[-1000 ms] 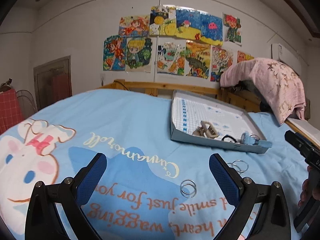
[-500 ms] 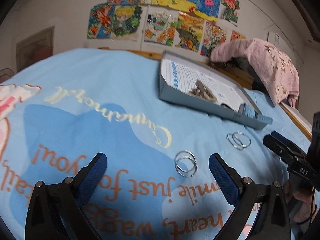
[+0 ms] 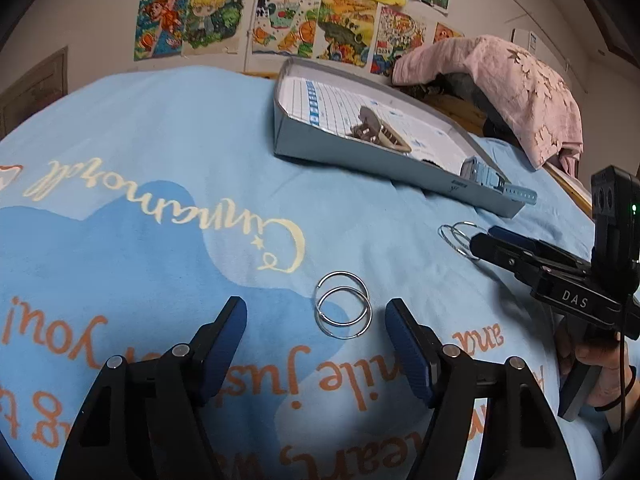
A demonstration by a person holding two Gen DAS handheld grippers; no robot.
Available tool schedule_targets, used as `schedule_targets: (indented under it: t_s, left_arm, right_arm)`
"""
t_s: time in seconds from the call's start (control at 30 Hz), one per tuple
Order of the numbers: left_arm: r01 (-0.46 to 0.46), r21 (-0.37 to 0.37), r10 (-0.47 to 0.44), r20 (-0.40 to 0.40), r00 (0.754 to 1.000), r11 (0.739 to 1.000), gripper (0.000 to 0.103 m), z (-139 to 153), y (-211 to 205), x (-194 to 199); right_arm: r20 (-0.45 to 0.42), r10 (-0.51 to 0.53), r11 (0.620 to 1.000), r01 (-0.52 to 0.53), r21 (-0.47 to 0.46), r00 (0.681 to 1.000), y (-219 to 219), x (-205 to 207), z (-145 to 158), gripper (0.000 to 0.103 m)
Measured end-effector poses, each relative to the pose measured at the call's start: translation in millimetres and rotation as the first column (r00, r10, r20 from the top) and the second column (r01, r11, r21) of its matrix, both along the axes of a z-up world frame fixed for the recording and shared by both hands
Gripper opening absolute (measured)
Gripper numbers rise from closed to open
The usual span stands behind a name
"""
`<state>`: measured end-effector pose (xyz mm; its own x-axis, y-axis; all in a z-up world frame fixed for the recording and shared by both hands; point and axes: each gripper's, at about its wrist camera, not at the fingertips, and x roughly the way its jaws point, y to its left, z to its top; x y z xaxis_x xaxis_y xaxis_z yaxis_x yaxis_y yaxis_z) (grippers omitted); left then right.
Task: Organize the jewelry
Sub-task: 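Grasp the pair of small silver rings with the left tool while the right tool grasps the large silver hoops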
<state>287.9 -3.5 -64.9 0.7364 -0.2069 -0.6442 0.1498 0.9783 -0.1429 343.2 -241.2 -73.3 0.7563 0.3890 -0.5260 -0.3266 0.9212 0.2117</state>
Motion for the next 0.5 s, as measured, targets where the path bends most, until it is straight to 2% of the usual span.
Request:
schedule_targets:
  t_s: [0.07, 0.3, 0.4, 0.5]
  left_arm:
    - [0.021, -0.004, -0.021, -0.017, 1.000, 1.000, 0.069, -1.4, -1.8, 3.1]
    - [0.048, -0.006, -0.048, -0.043, 0.998, 0.999, 0.050, -3.5, -5.8, 6.0]
    - [0.052, -0.016, -0.053, -0.051, 0.997, 0.999, 0.038, -3.9, -5.5, 6.7]
    - [0.053, -0.025, -0.055, -0.058, 0.997, 0.998, 0.033, -4.3, -4.5, 7.6]
  right_arm:
    - [-0.008, 0.010, 1.000, -0.010, -0.006, 1.000, 3.7, 3.5, -0.3, 0.058]
    - [-0.038, 0.040, 0.998, -0.041, -0.036, 0.998, 16.3, 11.0, -2.5, 0.057]
    - [-0.040, 0.051, 0.998, -0.052, -0.044, 0.998, 19.8, 10.5, -1.7, 0.050]
    - [-0.042, 0.060, 0.997, -0.062, -0.052, 0.997, 22.3, 10.3, -1.4, 0.042]
